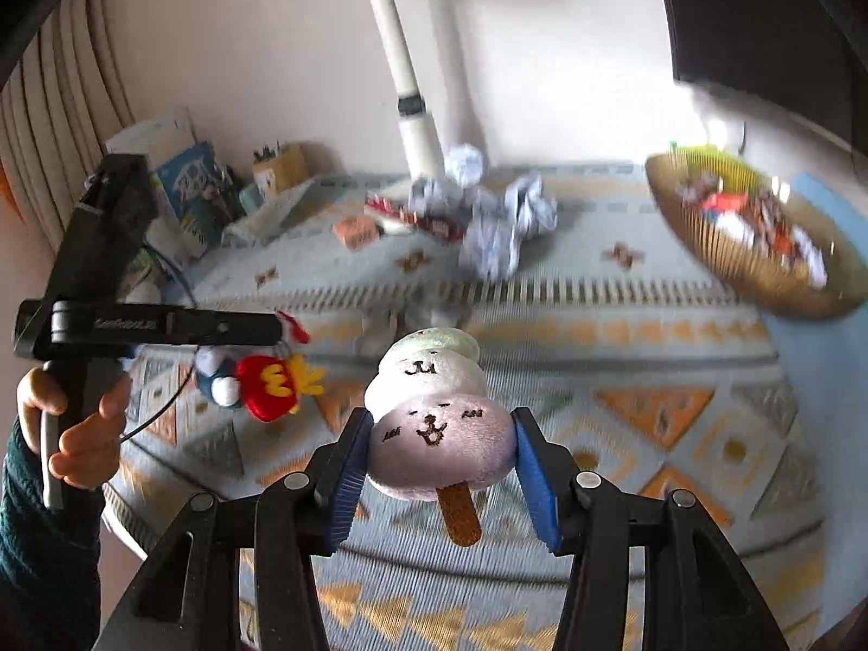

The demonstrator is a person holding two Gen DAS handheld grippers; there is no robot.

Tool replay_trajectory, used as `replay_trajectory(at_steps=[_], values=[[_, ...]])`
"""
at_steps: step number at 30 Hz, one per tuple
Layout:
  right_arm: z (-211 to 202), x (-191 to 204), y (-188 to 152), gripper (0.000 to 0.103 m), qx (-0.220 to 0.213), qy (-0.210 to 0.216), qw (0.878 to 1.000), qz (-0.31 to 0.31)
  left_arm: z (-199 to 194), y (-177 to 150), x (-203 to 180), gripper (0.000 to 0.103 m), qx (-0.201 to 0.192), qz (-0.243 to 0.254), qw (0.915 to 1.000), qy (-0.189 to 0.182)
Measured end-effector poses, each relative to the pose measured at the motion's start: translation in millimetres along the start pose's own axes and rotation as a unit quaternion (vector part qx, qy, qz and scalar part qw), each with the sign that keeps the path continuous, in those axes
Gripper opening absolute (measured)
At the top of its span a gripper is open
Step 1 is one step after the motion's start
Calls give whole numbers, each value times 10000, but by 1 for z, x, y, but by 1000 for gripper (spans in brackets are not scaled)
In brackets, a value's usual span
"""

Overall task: Organize objects
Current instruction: 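Lift both held plush toys off the rug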

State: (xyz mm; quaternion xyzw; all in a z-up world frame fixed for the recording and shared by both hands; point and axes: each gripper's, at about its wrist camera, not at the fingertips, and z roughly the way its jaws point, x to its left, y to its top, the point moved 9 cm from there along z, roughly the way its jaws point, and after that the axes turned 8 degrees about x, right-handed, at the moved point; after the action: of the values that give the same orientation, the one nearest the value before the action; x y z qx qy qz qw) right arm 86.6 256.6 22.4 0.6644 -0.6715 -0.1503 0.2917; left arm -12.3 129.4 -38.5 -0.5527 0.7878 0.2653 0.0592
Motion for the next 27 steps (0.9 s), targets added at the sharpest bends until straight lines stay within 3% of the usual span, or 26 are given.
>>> replay_trajectory(at_steps=[3, 4, 6, 8, 12, 14, 17, 19, 20, 23, 27], values=[[10, 0, -11, 55, 204, 53, 9998, 64, 1, -14, 15, 51, 134, -67, 9997, 214], [12, 1, -15, 58, 271, 152, 9995, 76, -2, -20, 17, 51, 166, -77, 9998, 107], [13, 3, -16, 79, 380, 451, 9982, 148, -11, -24, 28, 51, 160, -378, 9985, -366], [6, 1, -14, 86, 269, 582, 9976, 244, -23, -26, 42, 51, 56, -802, 9941, -724], [-4, -7, -8, 87, 94, 422, 9988, 248, -42, -38, 53, 52, -194, -1136, 9909, -691], [-5, -9, -8, 87, 114, 478, 9983, 318, -41, -46, 51, 67, -249, -1393, 9875, -687], [-1, -12, -11, 87, 222, 656, 9963, 511, -43, -56, 47, 69, -586, -1516, 9867, 31], [0, -11, -14, 87, 279, 748, 9954, 536, -52, -61, 48, 69, -904, -1603, 9829, 32], [-1, -11, -15, 87, 297, 756, 9954, 511, -55, -66, 49, 69, -942, -1758, 9798, -137], [-1, -12, -18, 87, 332, 669, 9964, 405, -44, -71, 36, 69, -745, -1735, 9809, -475], [4, -13, -19, 87, 379, 694, 9960, 425, -14, -65, 7, 70, -480, -1364, 9894, 158]])
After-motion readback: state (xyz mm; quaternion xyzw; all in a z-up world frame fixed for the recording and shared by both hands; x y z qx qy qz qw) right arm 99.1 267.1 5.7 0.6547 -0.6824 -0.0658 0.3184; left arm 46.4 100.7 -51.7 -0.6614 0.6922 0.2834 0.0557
